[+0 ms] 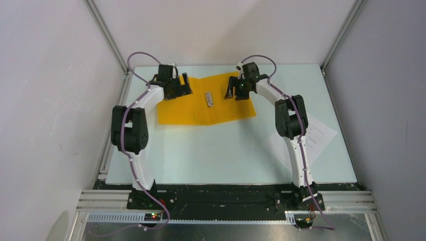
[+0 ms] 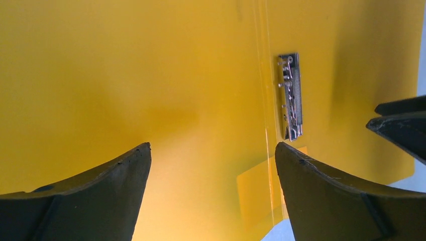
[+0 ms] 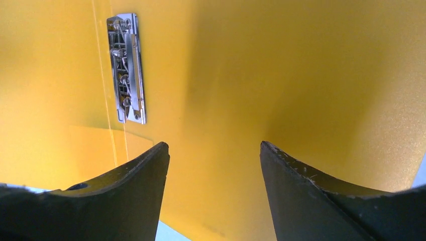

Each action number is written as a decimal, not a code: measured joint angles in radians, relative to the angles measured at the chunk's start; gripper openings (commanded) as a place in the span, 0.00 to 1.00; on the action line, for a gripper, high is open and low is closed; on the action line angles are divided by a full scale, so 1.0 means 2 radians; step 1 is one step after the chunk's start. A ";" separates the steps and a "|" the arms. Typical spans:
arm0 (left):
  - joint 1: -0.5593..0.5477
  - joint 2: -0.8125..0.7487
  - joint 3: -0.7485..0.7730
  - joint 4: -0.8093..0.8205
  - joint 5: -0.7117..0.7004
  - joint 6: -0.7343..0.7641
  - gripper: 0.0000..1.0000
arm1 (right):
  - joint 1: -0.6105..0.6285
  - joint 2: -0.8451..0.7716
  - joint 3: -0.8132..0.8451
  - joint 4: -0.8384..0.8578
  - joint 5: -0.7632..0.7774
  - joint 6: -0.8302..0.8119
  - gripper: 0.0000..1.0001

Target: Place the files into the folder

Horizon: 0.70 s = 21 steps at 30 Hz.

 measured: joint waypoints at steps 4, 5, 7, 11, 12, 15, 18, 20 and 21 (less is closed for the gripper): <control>0.037 -0.042 0.000 -0.009 -0.012 0.010 0.99 | -0.001 -0.012 -0.001 -0.006 0.000 -0.021 0.72; 0.052 -0.055 0.000 -0.010 -0.018 0.013 1.00 | -0.001 -0.016 -0.001 -0.006 0.000 -0.026 0.72; 0.082 -0.075 0.000 -0.011 -0.028 0.018 1.00 | -0.002 -0.020 -0.001 -0.005 0.000 -0.033 0.72; 0.132 -0.087 0.000 -0.011 -0.019 0.020 0.99 | -0.002 -0.021 -0.001 -0.008 0.001 -0.043 0.73; 0.135 -0.086 -0.002 -0.012 -0.012 0.020 0.98 | -0.002 -0.021 -0.001 -0.009 0.002 -0.045 0.73; 0.132 -0.080 -0.006 -0.015 0.019 0.019 0.94 | -0.001 -0.021 -0.001 -0.009 0.004 -0.049 0.73; 0.124 -0.070 -0.007 -0.016 0.046 0.016 0.86 | 0.000 -0.021 -0.001 -0.009 0.005 -0.052 0.73; 0.121 -0.065 -0.007 -0.016 0.056 0.015 0.79 | 0.001 -0.021 -0.001 -0.009 0.006 -0.056 0.73; 0.120 -0.062 -0.007 -0.016 0.060 0.015 0.77 | 0.002 -0.021 -0.001 -0.009 0.006 -0.056 0.73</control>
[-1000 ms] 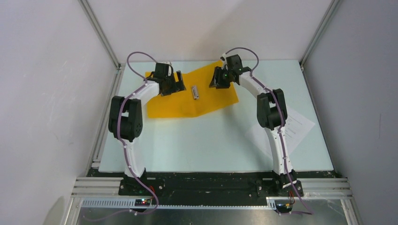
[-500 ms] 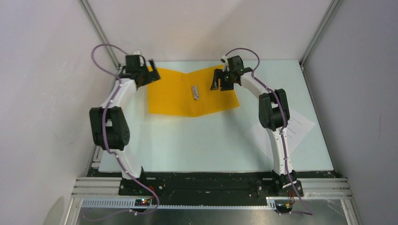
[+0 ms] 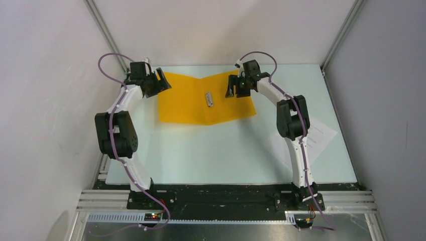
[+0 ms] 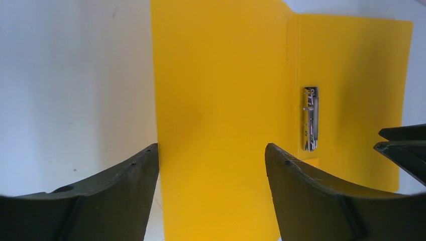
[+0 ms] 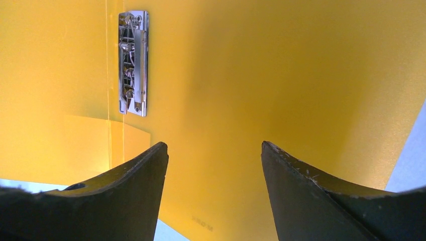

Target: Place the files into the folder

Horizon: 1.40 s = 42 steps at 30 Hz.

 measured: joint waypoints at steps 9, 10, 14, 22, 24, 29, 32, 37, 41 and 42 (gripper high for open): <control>0.007 0.010 -0.018 0.008 0.062 -0.015 0.38 | 0.002 0.000 -0.001 -0.001 0.003 -0.004 0.73; 0.009 0.010 -0.024 0.012 0.072 -0.017 0.27 | 0.002 0.000 -0.002 -0.001 0.004 -0.004 0.73; 0.013 0.010 -0.046 0.026 0.121 -0.028 0.01 | 0.002 0.000 -0.014 -0.001 0.008 -0.007 0.72; 0.032 0.002 -0.116 0.052 0.232 -0.026 0.00 | -0.001 -0.055 -0.101 -0.002 0.025 -0.022 0.70; 0.033 -0.008 -0.139 0.049 0.250 -0.022 0.00 | -0.001 -0.071 -0.116 -0.003 0.026 -0.025 0.69; 0.034 -0.028 -0.171 0.039 0.282 0.000 0.00 | -0.002 -0.101 -0.141 -0.009 0.027 -0.038 0.66; 0.034 -0.039 -0.188 0.023 0.292 0.022 0.00 | 0.000 -0.116 -0.152 -0.016 0.021 -0.051 0.66; 0.034 -0.059 -0.213 -0.003 0.297 0.057 0.00 | 0.009 -0.150 -0.182 -0.021 0.016 -0.071 0.66; 0.034 -0.063 -0.211 -0.018 0.288 0.081 0.12 | 0.014 -0.156 -0.186 -0.021 0.012 -0.082 0.65; 0.034 -0.063 -0.207 -0.023 0.284 0.084 0.21 | 0.015 -0.156 -0.187 -0.022 0.012 -0.085 0.64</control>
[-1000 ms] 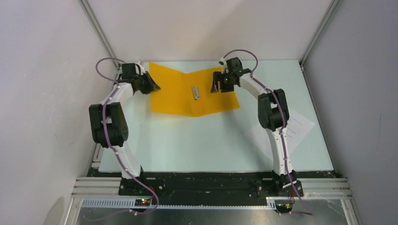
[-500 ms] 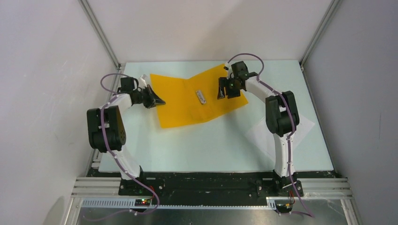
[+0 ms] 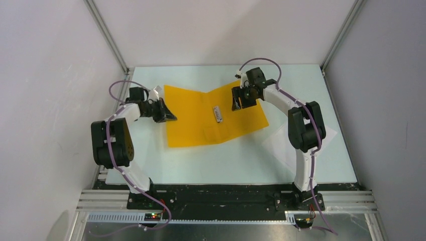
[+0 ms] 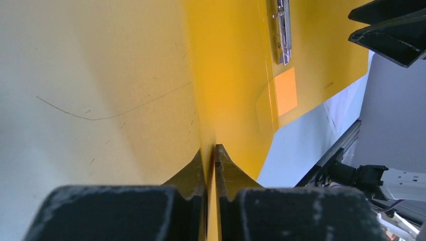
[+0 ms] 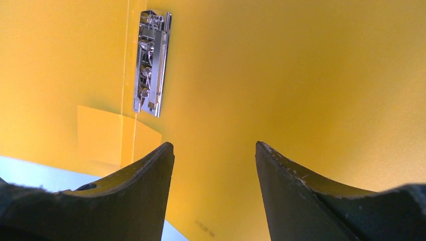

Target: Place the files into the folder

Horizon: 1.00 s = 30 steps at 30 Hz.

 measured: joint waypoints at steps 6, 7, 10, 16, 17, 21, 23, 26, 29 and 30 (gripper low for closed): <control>0.000 0.001 0.055 -0.032 -0.042 0.012 0.68 | -0.006 0.004 -0.007 0.001 -0.001 -0.010 0.60; 0.000 0.000 0.067 -0.037 -0.059 0.011 0.70 | -0.007 0.007 -0.007 0.001 -0.001 -0.010 0.59; 0.000 -0.009 0.113 -0.058 -0.120 0.006 0.75 | -0.009 0.015 -0.007 0.001 -0.001 -0.011 0.60; -0.023 -0.016 0.286 -0.074 -0.195 -0.021 0.75 | -0.009 0.022 -0.007 0.002 0.000 -0.011 0.60; -0.037 -0.013 0.323 -0.069 -0.198 -0.028 0.75 | -0.008 0.022 -0.007 0.003 0.000 -0.011 0.60; -0.119 0.017 0.419 -0.033 -0.196 -0.065 0.71 | -0.007 0.035 -0.003 0.007 0.002 -0.011 0.60; -0.155 0.035 0.420 -0.023 -0.202 -0.081 0.70 | -0.007 0.040 -0.003 0.009 0.005 -0.011 0.60; -0.197 0.076 0.386 -0.022 -0.228 -0.104 0.69 | -0.006 0.042 -0.003 0.009 0.007 -0.011 0.60; -0.210 0.131 0.345 -0.041 -0.253 -0.123 0.63 | -0.006 0.042 -0.003 0.010 0.008 -0.011 0.60; -0.211 0.150 0.336 -0.049 -0.260 -0.128 0.62 | -0.006 0.042 -0.003 0.010 0.008 -0.011 0.59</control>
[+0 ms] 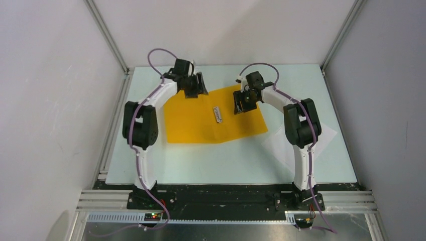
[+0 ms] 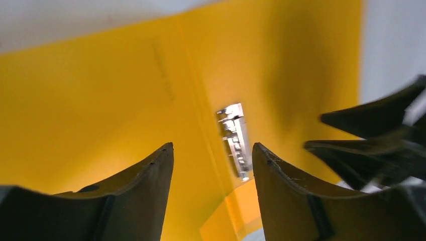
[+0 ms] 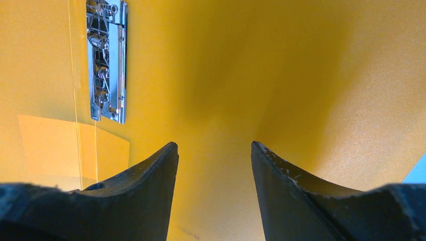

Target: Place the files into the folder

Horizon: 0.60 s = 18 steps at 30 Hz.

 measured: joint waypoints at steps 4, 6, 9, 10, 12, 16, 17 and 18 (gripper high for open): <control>-0.002 0.050 -0.006 -0.020 -0.005 -0.010 0.55 | 0.000 0.000 0.000 0.000 0.000 0.000 0.53; -0.005 0.060 -0.006 -0.022 -0.005 -0.014 0.52 | 0.000 0.000 0.000 0.000 0.000 0.001 0.50; -0.012 0.065 -0.004 -0.015 0.000 -0.018 0.48 | 0.000 0.000 0.000 0.001 0.000 0.002 0.46; -0.015 0.068 -0.003 -0.013 0.002 -0.019 0.46 | 0.001 0.000 0.000 0.001 0.000 0.003 0.46; -0.022 0.076 0.000 -0.005 0.008 -0.021 0.42 | 0.001 0.001 0.000 0.000 0.000 0.003 0.44; -0.032 0.095 0.003 0.008 0.016 -0.024 0.39 | 0.001 0.002 0.000 0.000 0.000 0.005 0.43; -0.034 0.099 0.003 0.009 0.016 -0.025 0.39 | 0.001 0.002 0.000 0.000 0.000 0.005 0.43; -0.035 0.105 0.003 0.010 0.017 -0.026 0.39 | 0.001 0.002 0.001 0.000 0.000 0.005 0.43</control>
